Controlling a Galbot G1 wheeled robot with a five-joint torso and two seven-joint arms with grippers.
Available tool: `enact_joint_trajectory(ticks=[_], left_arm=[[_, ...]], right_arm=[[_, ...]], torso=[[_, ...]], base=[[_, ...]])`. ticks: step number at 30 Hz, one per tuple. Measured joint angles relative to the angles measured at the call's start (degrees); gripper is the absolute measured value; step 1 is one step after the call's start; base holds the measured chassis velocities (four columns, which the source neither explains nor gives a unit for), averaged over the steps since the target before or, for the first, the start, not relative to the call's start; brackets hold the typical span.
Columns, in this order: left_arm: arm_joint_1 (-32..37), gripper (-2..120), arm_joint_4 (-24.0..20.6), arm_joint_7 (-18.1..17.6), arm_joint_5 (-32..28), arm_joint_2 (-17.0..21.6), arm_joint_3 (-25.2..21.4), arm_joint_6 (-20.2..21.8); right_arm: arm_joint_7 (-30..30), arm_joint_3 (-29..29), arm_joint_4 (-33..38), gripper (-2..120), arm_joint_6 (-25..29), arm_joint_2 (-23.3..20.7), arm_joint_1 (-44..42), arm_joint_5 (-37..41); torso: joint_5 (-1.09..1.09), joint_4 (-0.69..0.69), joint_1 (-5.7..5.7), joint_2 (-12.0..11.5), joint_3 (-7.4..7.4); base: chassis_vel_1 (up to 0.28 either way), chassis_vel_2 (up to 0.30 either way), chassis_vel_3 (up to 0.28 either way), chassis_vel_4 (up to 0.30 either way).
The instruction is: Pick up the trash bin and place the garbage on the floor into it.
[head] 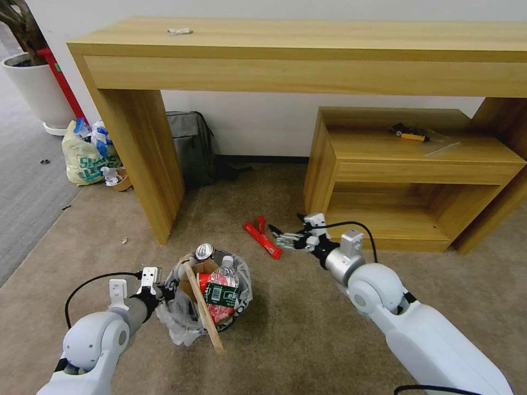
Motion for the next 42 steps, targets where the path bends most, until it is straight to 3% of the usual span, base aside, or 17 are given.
enact_joint_trajectory(ticks=[6, 15, 42], left_arm=[[0.42, 0, -0.44, -0.02, -0.13, 0.12, -0.31, 0.0], [0.69, 0, -0.49, 0.05, -0.14, 0.25, -0.3, 0.0], [0.72, 0, -0.64, 0.28, -0.02, 0.09, -0.33, 0.0]], right_arm=[[-2.15, 4.41, -0.19, 100, 1.47, 1.4, -4.63, -3.17], [-3.59, 6.22, -0.5, 100, 2.31, 2.62, -6.12, -4.61], [-5.26, 5.48, -1.76, 100, 2.61, 2.63, -5.75, -4.57]], torso=[[0.0, -0.01, 0.0, 0.0, 0.0], [0.0, 0.0, 0.0, 0.0, 0.0], [0.0, 0.0, 0.0, 0.0, 0.0]], base=[[0.0, 0.0, 0.0, 0.0], [0.0, 0.0, 0.0, 0.0], [-0.083, 0.077, 0.084, -0.085]])
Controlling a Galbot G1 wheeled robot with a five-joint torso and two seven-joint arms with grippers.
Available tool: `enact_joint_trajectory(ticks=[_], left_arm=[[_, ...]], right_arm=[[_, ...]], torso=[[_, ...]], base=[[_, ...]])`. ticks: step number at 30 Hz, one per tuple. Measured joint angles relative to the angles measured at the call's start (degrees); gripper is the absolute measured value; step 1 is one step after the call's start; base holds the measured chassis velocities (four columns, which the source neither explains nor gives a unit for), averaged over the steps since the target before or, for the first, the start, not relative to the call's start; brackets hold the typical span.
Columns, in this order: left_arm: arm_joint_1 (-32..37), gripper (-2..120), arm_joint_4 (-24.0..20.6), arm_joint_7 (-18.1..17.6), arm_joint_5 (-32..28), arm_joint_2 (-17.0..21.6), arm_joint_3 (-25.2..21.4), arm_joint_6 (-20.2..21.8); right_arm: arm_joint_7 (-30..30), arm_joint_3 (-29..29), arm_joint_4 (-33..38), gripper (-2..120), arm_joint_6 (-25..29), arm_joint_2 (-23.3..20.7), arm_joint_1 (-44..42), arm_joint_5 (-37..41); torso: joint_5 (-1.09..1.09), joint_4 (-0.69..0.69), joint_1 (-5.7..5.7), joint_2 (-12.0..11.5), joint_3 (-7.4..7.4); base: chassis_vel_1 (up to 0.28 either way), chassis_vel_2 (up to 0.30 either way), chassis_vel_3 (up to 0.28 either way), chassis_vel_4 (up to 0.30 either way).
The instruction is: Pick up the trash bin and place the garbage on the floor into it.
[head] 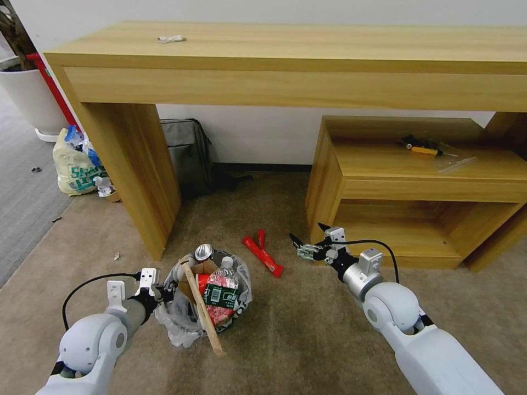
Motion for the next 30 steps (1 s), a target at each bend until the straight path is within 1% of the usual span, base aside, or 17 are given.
enact_joint_trajectory(ticks=[12, 14, 17, 18, 21, 22, 23, 26, 27, 29, 30], left_arm=[[0.1, 0, -0.16, 0.04, 0.03, 0.0, 0.04, 0.0], [0.15, 0, -0.29, 0.04, 0.03, 0.04, 0.02, 0.0], [0.29, 0, -0.49, 0.04, 0.03, 0.09, -0.1, 0.0], [0.29, 0, -0.49, 0.04, 0.03, 0.09, -0.1, 0.0], [0.65, 0, -0.76, 0.03, 0.03, 0.05, -0.21, 0.0], [0.72, 0, -0.83, 0.02, 0.03, 0.02, -0.21, 0.0], [0.72, 0, -0.83, 0.02, 0.03, 0.02, -0.21, 0.0], [0.78, 0, -0.92, -0.08, 0.03, 0.04, -0.19, 0.0], [0.78, 0, -0.92, -0.08, 0.03, 0.04, -0.19, 0.0], [0.66, 0, -0.92, -0.16, 0.03, 0.07, 0.0, 0.0], [0.66, 0, -0.92, -0.16, 0.03, 0.07, 0.0, 0.0]], right_arm=[[-0.09, -1.09, -1.06, 100, -0.57, -0.06, -0.33, -0.14], [-0.75, -1.23, -1.69, 100, -0.96, -0.46, -0.55, -0.29], [-3.89, -1.32, -4.02, 100, -1.49, -1.29, -0.6, -0.49], [-3.89, -1.32, -4.02, 100, -1.49, -1.29, -0.6, -0.49], [-8.41, -2.62, -9.47, 100, -1.28, -2.21, 0.71, -1.72], [-9.44, -3.93, -12.53, 100, -0.85, -2.13, 1.9, -2.02], [-9.44, -3.93, -12.53, 100, -0.85, -2.13, 1.9, -2.02], [-11.47, -7.6, -19.23, 100, -0.05, -1.19, 4.39, -3.17], [-11.47, -7.6, -19.23, 100, -0.05, -1.19, 4.39, -3.17], [-12.41, -9.99, -22.31, 100, -0.38, -0.63, 5.7, -3.41], [-12.41, -9.99, -22.31, 100, -0.38, -0.63, 5.7, -3.41]], torso=[[0.0, 0.0, 0.0, 0.0, 0.0], [0.0, 0.0, 0.01, 0.0, 0.01], [0.0, 0.0, 0.01, 0.0, 0.0], [0.0, 0.0, 0.01, 0.0, 0.0], [0.0, -0.01, 0.0, 0.0, 0.0], [0.0, 0.0, 0.0, 0.0, 0.0], [0.0, 0.0, 0.0, 0.0, 0.0], [0.02, 0.0, 0.0, 0.0, 0.0], [0.02, 0.0, 0.0, 0.0, 0.0], [0.0, 0.01, 0.0, 0.0, 0.0], [0.0, 0.01, 0.0, 0.0, 0.0]], base=[[-0.111, 0.108, 0.107, -0.108], [-0.077, 0.074, 0.052, -0.064], [-0.015, 0.017, 0.017, -0.021], [0.0, 0.0, 0.0, 0.0], [0.0, 0.0, 0.0, 0.0], [0.0, 0.0, 0.0, 0.0], [0.0, 0.0, 0.0, 0.0], [0.0, 0.0, 0.0, 0.0], [0.0, 0.0, 0.0, 0.0], [0.0, 0.0, 0.0, 0.0], [0.0, 0.0, 0.0, 0.0]])
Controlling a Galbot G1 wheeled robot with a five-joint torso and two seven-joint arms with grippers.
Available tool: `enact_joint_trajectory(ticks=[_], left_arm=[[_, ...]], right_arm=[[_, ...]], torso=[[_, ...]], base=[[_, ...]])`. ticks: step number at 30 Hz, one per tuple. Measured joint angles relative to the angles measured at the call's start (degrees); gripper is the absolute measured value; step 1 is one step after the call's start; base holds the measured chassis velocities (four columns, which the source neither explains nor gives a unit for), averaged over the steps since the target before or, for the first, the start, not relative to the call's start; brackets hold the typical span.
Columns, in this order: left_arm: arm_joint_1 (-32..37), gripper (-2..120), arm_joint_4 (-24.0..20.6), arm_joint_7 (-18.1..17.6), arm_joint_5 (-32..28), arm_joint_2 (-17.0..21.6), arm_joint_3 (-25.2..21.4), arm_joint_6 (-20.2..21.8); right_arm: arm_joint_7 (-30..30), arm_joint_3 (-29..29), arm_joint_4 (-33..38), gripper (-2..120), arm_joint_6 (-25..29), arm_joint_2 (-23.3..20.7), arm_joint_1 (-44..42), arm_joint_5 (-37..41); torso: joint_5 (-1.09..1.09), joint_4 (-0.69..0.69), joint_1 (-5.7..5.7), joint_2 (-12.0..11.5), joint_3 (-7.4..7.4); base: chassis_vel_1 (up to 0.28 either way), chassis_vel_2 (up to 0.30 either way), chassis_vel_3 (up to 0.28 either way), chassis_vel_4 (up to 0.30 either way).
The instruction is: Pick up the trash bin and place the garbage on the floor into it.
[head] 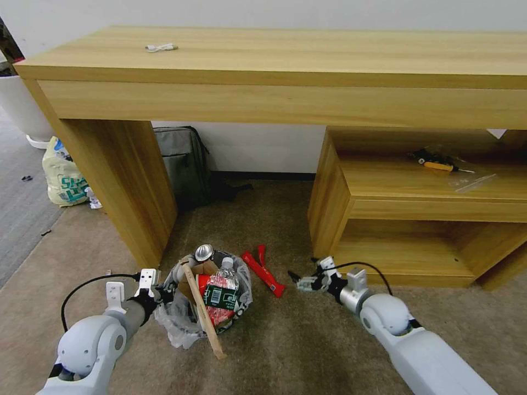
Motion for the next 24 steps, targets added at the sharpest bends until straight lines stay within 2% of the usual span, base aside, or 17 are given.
enact_joint_trajectory(ticks=[7, 15, 24], left_arm=[[-0.88, 0, 0.51, -0.08, -0.07, 0.36, 1.06, 0.0], [-0.97, 0, 0.73, -0.03, -0.23, 1.01, 1.14, 0.0], [-0.98, 0, 0.34, -0.06, -0.48, 1.09, 1.59, 0.0]], right_arm=[[-0.5, -2.12, -7.11, 100, -0.3, 3.51, 2.85, -2.34], [-1.74, -2.72, -15.98, 100, 0.95, 9.47, 6.23, -5.05], [-2.6, -2.65, -27.86, 100, 4.03, 15.11, 11.79, -8.45]], torso=[[-0.01, -0.03, 0.0, 0.0, 0.0], [0.0, -0.01, 0.0, 0.0, 0.0], [0.0, 0.0, 0.0, 0.0, 0.0]], base=[[0.0, 0.0, 0.0, 0.0], [0.0, 0.0, 0.0, 0.0], [0.0, 0.0, 0.0, 0.0]])
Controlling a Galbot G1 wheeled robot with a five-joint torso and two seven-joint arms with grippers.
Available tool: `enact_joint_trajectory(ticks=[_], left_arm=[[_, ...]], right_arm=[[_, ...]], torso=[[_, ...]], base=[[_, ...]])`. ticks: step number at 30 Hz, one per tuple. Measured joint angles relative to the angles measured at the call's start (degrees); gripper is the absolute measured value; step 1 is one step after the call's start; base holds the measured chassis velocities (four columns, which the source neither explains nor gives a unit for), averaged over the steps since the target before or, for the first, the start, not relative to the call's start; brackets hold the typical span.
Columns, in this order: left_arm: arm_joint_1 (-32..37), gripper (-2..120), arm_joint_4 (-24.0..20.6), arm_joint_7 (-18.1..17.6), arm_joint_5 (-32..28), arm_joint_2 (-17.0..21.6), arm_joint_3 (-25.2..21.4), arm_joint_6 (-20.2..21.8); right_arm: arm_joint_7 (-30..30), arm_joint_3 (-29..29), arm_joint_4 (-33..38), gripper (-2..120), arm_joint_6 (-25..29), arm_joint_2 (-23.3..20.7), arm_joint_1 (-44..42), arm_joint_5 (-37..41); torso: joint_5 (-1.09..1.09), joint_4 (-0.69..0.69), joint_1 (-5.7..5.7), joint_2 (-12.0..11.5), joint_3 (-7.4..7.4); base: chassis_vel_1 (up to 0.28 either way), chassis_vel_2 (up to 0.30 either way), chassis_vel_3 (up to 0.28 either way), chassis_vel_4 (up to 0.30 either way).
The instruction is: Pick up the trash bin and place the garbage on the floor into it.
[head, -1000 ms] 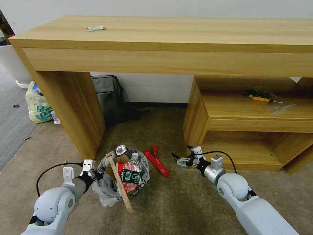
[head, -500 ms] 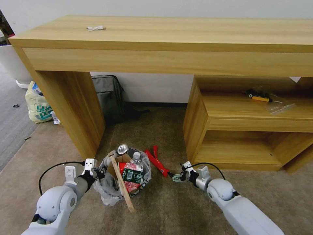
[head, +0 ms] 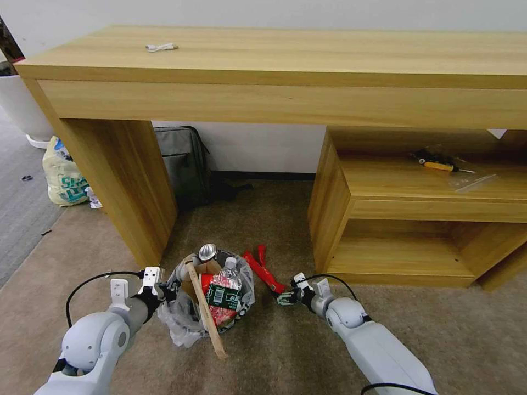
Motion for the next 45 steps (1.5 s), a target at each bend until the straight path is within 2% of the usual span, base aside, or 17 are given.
enact_joint_trajectory(ticks=[12, 24, 26, 29, 31, 33, 34, 37, 42, 45], left_arm=[[0.39, 0, -0.38, -0.06, 0.02, 0.06, -0.32, 0.0], [0.31, 0, -0.48, -0.11, 0.11, -0.04, -0.51, 0.0], [0.31, 0, -0.48, -0.11, 0.11, 0.0, -0.5, 0.0], [0.31, 0, -0.48, -0.14, 0.11, 0.21, -0.5, 0.0], [0.31, 0, -0.48, -0.14, 0.11, 0.21, -0.5, 0.0], [0.46, 0, -0.48, -0.15, 0.06, 0.29, -0.5, 0.0], [0.46, 0, -0.48, -0.15, 0.06, 0.29, -0.5, 0.0], [0.59, 0, -0.58, -0.15, 0.04, 0.26, -0.46, 0.0], [0.66, 0, -0.72, -0.14, 0.04, 0.3, -0.46, 0.0], [0.78, 0, -0.92, -0.13, 0.02, 0.44, -0.48, 0.0]], right_arm=[[-2.95, -0.24, -11.48, 100, 2.31, 4.17, 6.12, -0.79], [-4.88, -1.07, -16.47, 96, 3.01, 6.21, 8.31, -0.43], [-4.88, -1.07, -16.91, 93, 3.16, 6.49, 8.46, -0.68], [-4.75, -1.04, -18.09, 80, 3.39, 7.1, 8.84, -1.33], [-4.75, -1.04, -18.09, 80, 3.39, 7.1, 8.84, -1.33], [-4.52, -0.96, -18.69, 65, 3.62, 7.37, 8.87, -1.9], [-4.52, -0.96, -18.69, 65, 3.62, 7.37, 8.87, -1.9], [-4.41, -0.87, -19.4, 50, 3.78, 7.7, 8.85, -2.23], [-4.31, -0.76, -19.79, 39, 3.86, 7.9, 8.88, -2.26], [-4.3, -0.66, -20.44, 24, 3.96, 8.13, 9.1, -2.26]], torso=[[0.0, 0.0, 0.0, 0.0, 0.0], [0.0, -0.01, 0.0, 0.0, 0.0], [0.0, 0.0, 0.0, 0.0, 0.0], [0.0, 0.0, 0.0, 0.0, 0.0], [0.0, 0.0, 0.0, 0.0, 0.0], [0.0, -0.01, 0.0, 0.0, 0.0], [0.0, -0.01, 0.0, 0.0, 0.0], [0.0, -0.01, 0.0, 0.0, -0.01], [0.0, -0.01, 0.0, 0.0, -0.01], [0.0, -0.01, 0.0, 0.0, -0.01]], base=[[0.0, 0.0, 0.0, 0.0], [0.0, 0.0, 0.0, 0.0], [0.0, 0.0, 0.0, 0.0], [0.0, 0.0, 0.0, 0.0], [0.0, 0.0, 0.0, 0.0], [0.0, 0.0, 0.0, 0.0], [0.0, 0.0, 0.0, 0.0], [0.0, 0.0, 0.0, 0.0], [0.0, 0.0, 0.0, 0.0], [0.0, 0.0, 0.0, 0.0]])
